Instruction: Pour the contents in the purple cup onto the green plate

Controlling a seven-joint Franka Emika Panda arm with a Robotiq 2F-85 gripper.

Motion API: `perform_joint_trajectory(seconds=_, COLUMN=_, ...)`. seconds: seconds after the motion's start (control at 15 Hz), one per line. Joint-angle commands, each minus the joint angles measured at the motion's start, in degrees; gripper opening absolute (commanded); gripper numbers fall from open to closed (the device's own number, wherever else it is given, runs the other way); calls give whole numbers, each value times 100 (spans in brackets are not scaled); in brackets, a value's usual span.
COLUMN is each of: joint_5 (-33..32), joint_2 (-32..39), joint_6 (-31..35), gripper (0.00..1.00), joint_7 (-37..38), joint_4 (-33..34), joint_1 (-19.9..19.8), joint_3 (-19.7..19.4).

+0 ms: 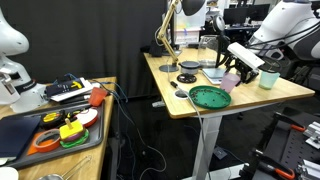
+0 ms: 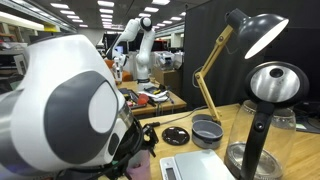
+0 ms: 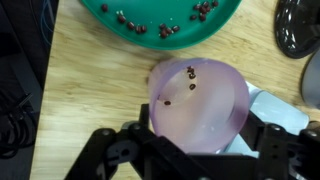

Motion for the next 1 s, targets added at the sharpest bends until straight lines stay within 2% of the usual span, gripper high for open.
perform_joint_trajectory(seconds=0.0, joint_5=1351, joint_2=5, joint_6=-427, gripper=100, joint_7=-673, joint_4=-137, joint_1=-368, joint_3=474)
perform_joint_trajectory(seconds=0.07, joint_5=1775, joint_2=-59, joint_6=-637, gripper=100, joint_7=-840, joint_4=-156, joint_1=-382, joint_3=532)
perform_joint_trajectory(seconds=0.13, joint_5=1386, joint_2=12, joint_6=-744, gripper=100, joint_7=-289, joint_4=19, joint_1=314, joint_3=-188)
perform_joint_trajectory(seconds=0.2, joint_5=1394, joint_2=86, joint_6=-523, gripper=100, joint_7=-555, joint_4=-13, joint_1=-80, joint_3=194)
perform_joint_trajectory(seconds=0.4, joint_5=1392, joint_2=77, joint_6=-622, gripper=100, joint_7=-390, joint_4=14, joint_1=198, joint_3=-102)
perform_joint_trajectory(seconds=0.93, joint_5=1392, joint_2=77, joint_6=-643, gripper=100, joint_7=-371, joint_4=14, joint_1=238, joint_3=-129)
